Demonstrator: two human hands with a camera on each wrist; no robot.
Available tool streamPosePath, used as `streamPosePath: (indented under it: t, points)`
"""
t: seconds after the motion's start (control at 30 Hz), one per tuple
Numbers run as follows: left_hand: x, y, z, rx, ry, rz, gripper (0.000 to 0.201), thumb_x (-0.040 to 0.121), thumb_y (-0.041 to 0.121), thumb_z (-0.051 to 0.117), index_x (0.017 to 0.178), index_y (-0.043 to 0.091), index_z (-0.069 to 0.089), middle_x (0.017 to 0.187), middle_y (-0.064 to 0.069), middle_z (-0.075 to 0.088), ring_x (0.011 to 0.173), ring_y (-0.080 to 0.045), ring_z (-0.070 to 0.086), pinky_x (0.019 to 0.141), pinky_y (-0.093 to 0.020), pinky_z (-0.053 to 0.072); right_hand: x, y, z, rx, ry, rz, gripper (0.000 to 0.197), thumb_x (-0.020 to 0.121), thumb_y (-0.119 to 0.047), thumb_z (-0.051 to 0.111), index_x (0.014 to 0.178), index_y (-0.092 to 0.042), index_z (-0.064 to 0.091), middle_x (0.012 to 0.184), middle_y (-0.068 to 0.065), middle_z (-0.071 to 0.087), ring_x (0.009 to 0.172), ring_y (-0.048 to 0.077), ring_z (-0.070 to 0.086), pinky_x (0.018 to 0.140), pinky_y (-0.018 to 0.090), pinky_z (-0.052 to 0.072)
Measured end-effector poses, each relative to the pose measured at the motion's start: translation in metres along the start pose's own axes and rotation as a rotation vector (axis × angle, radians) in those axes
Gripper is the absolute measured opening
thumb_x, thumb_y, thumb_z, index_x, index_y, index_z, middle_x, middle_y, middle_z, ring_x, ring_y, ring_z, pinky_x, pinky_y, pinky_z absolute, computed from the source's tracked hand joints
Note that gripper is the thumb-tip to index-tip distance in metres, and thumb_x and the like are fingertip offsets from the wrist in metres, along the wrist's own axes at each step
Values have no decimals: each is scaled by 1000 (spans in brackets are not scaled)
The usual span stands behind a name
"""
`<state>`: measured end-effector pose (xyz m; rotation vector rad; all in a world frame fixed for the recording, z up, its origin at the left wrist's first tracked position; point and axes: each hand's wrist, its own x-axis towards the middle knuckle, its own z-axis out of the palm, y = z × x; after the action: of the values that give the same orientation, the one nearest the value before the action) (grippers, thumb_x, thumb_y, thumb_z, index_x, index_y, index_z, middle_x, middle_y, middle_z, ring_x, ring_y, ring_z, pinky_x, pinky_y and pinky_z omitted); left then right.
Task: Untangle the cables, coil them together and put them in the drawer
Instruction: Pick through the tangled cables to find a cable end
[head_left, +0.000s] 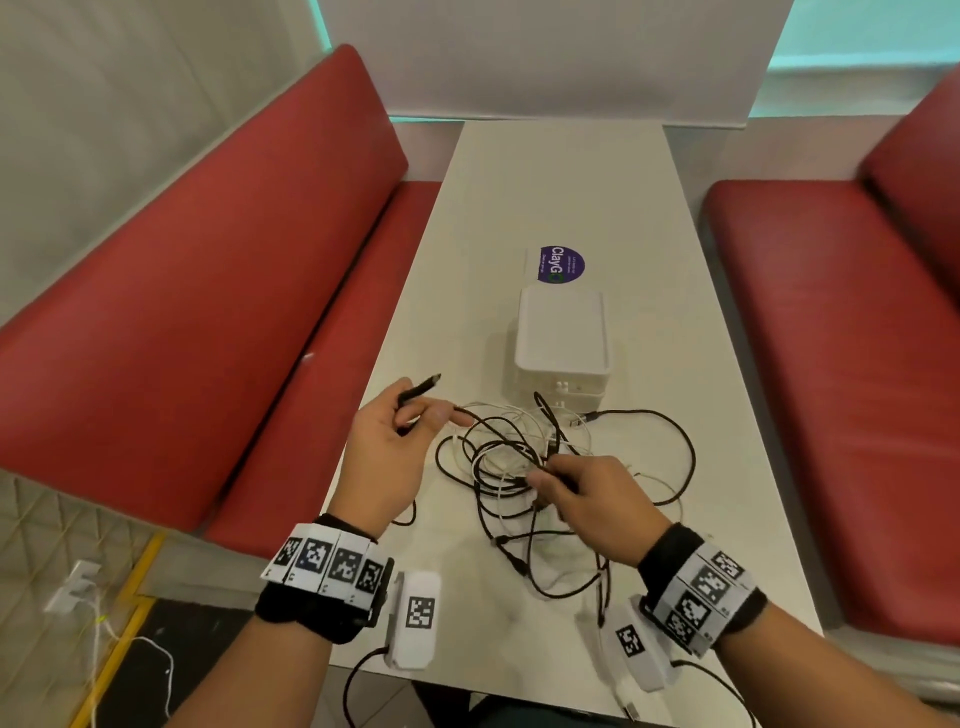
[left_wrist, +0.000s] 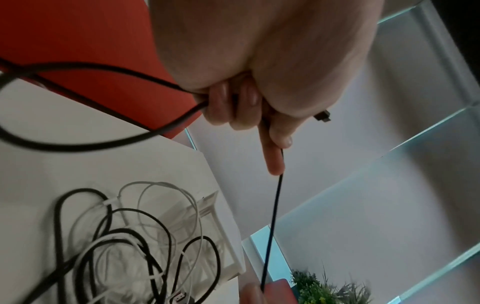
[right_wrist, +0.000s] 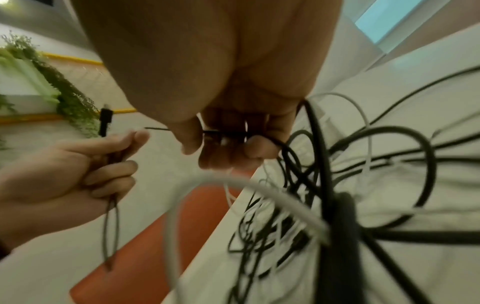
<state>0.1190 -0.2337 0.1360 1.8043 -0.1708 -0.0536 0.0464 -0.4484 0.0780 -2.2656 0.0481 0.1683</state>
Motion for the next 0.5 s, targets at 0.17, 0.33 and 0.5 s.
streamPosePath:
  t: [0.17, 0.33, 0.5]
  points:
    - [-3, -35, -6, 57, -39, -199, 30, 99, 4, 59, 77, -2, 39, 82, -7, 79, 38, -11, 40, 49, -21, 35, 19, 3, -27, -165, 27, 27, 23, 102, -45, 46, 88, -31, 59, 71, -9, 62, 74, 15, 59, 67, 34, 45]
    - [-2, -54, -2, 644, -155, -126, 10, 92, 15, 68, 95, 14, 58, 101, 5, 69, 94, -17, 63, 77, -20, 48, 21, -23, -15, -181, 191, -197, 17, 101, -39, 51, 107, -38, 67, 90, -19, 72, 82, 4, 64, 71, 31, 51]
    - [-1, -31, 15, 706, -366, 149, 36, 91, 15, 60, 125, 20, 50, 118, 4, 54, 115, -18, 52, 106, -38, 44, 28, -19, -1, -346, 85, -163, 21, 104, -46, 46, 114, -42, 64, 73, -21, 66, 74, 4, 61, 69, 34, 45]
